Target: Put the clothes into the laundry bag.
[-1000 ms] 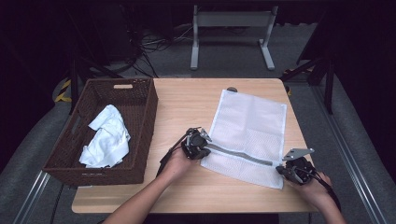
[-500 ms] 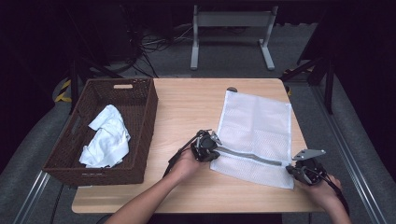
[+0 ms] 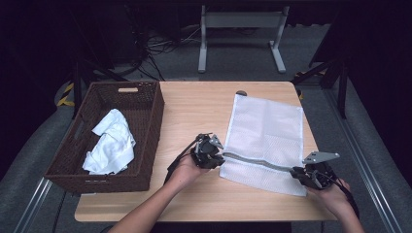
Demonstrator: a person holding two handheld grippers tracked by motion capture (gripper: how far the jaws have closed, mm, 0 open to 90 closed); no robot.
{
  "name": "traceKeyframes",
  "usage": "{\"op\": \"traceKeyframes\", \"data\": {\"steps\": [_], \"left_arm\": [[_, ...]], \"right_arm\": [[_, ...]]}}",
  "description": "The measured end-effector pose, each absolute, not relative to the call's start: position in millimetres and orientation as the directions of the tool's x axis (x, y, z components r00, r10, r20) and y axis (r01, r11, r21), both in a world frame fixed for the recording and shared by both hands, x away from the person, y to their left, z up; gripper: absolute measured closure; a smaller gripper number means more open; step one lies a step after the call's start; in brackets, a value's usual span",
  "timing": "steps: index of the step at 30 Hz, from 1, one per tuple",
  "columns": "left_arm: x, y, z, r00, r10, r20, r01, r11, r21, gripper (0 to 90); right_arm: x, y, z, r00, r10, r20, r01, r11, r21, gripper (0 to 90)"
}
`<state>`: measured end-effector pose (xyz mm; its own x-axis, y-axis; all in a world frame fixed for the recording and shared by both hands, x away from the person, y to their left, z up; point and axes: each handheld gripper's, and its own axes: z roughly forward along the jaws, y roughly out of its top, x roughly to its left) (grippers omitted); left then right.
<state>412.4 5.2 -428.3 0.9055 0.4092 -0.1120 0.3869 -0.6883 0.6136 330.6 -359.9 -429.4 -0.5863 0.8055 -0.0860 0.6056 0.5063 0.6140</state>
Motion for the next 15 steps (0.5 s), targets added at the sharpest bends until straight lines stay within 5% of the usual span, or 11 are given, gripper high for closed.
{"op": "traceKeyframes", "data": {"steps": [5,15], "left_arm": [[411.1,24.0,-418.8,0.884,0.446,-0.139,0.428,-0.655,0.622,70.1],[404.5,64.4,-383.2,0.830,0.539,-0.145,0.505,-0.613,0.608,50.9]], "right_arm": [[337.5,-350.2,-426.8,-0.613,0.788,-0.063,0.580,0.502,0.642,54.9],[350.5,-330.1,-427.1,-0.676,0.735,-0.055,0.536,0.542,0.647,41.3]]}}
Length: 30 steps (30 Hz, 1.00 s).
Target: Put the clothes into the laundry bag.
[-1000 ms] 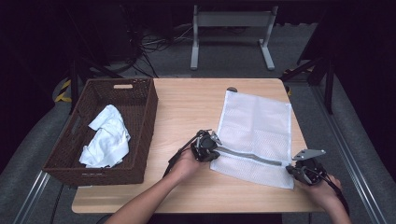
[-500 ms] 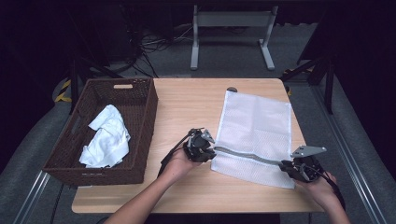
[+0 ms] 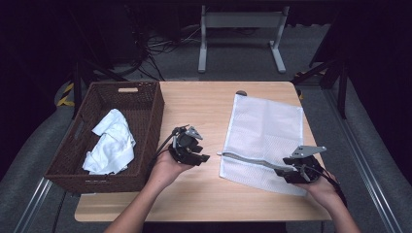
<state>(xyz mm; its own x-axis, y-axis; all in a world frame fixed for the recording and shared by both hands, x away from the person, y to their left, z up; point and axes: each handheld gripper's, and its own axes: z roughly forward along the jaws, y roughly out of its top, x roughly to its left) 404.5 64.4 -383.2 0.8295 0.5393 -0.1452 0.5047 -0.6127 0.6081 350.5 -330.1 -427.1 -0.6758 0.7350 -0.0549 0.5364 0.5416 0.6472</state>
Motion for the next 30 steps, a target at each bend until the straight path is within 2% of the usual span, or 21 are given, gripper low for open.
{"op": "traceKeyframes", "data": {"steps": [7,17,30], "left_arm": [[399.9,86.6,-360.4,0.802,0.584,-0.123,0.526,-0.595,0.607,35.1],[397.9,130.7,-327.1,0.761,0.640,-0.106,0.532,-0.523,0.666,28.4],[402.0,192.4,-316.3,0.676,0.731,-0.095,0.576,-0.442,0.688,23.6]], "right_arm": [[356.9,-322.7,-428.6,-0.698,0.713,-0.058,0.518,0.560,0.647,36.9],[358.3,-319.0,-428.2,-0.712,0.701,-0.045,0.504,0.555,0.662,32.6],[357.7,-319.4,-428.6,-0.712,0.700,-0.048,0.501,0.556,0.663,30.3]]}}
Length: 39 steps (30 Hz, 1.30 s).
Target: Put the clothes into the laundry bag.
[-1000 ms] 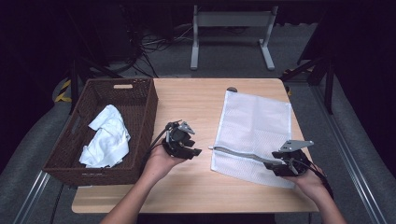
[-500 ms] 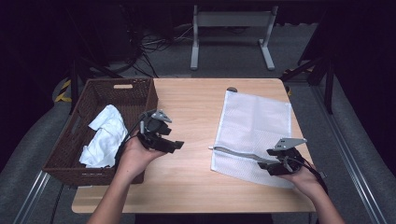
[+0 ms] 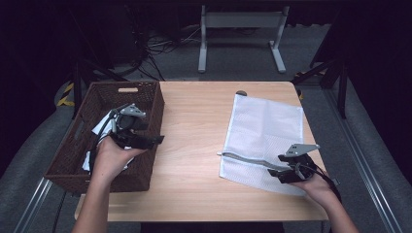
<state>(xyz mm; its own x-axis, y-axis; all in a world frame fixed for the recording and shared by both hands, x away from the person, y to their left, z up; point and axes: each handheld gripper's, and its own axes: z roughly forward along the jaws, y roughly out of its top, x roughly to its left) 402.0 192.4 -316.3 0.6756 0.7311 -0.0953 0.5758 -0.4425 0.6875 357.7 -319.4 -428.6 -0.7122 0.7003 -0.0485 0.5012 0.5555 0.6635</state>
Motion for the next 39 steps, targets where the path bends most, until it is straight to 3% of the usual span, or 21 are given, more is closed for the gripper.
{"op": "traceKeyframes", "data": {"steps": [24,39], "left_arm": [[416.0,291.3,-340.8,0.453,0.888,-0.079,0.695,-0.296,0.655,10.5],[429.8,320.0,-382.9,0.403,0.910,-0.098,0.774,-0.282,0.567,8.0]], "right_arm": [[357.1,-319.5,-430.9,-0.712,0.699,-0.069,0.497,0.572,0.653,28.1],[356.9,-319.3,-432.3,-0.717,0.694,-0.071,0.498,0.580,0.645,28.1]]}}
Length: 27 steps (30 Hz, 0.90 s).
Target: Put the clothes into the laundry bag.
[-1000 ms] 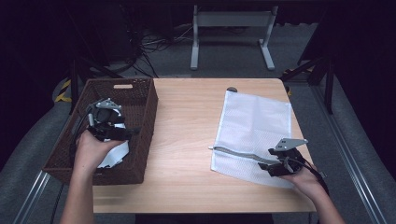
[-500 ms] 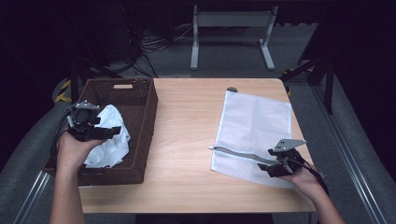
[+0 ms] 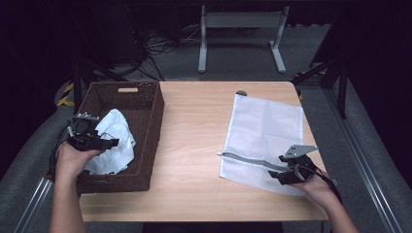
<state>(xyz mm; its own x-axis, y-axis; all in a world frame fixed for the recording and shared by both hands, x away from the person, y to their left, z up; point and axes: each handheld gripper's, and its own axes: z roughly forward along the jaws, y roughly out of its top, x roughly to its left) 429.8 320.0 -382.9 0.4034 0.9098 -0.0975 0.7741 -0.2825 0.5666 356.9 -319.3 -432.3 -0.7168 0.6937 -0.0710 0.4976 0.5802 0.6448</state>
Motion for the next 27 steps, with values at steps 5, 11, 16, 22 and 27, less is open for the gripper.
{"op": "traceKeyframes", "data": {"steps": [5,11,16,22,27], "left_arm": [[434.2,325.0,-396.6,0.376,0.923,-0.084,0.810,-0.284,0.513,5.7],[440.9,321.2,-406.5,0.368,0.928,-0.063,0.841,-0.303,0.449,5.8],[445.8,317.9,-414.4,0.364,0.931,-0.035,0.865,-0.324,0.384,5.3],[447.9,319.6,-419.5,0.343,0.938,-0.052,0.887,-0.305,0.347,5.5],[450.5,320.2,-424.4,0.327,0.944,-0.044,0.905,-0.300,0.301,6.4]], "right_arm": [[357.1,-319.2,-432.4,-0.717,0.693,-0.071,0.498,0.580,0.645,28.1],[356.9,-318.7,-432.8,-0.715,0.695,-0.069,0.499,0.577,0.647,28.1],[355.3,-319.3,-433.8,-0.719,0.692,-0.069,0.498,0.582,0.644,28.1],[355.3,-320.1,-434.1,-0.718,0.693,-0.064,0.500,0.577,0.645,28.1],[355.0,-320.1,-434.3,-0.718,0.694,-0.063,0.502,0.578,0.644,28.1]]}}
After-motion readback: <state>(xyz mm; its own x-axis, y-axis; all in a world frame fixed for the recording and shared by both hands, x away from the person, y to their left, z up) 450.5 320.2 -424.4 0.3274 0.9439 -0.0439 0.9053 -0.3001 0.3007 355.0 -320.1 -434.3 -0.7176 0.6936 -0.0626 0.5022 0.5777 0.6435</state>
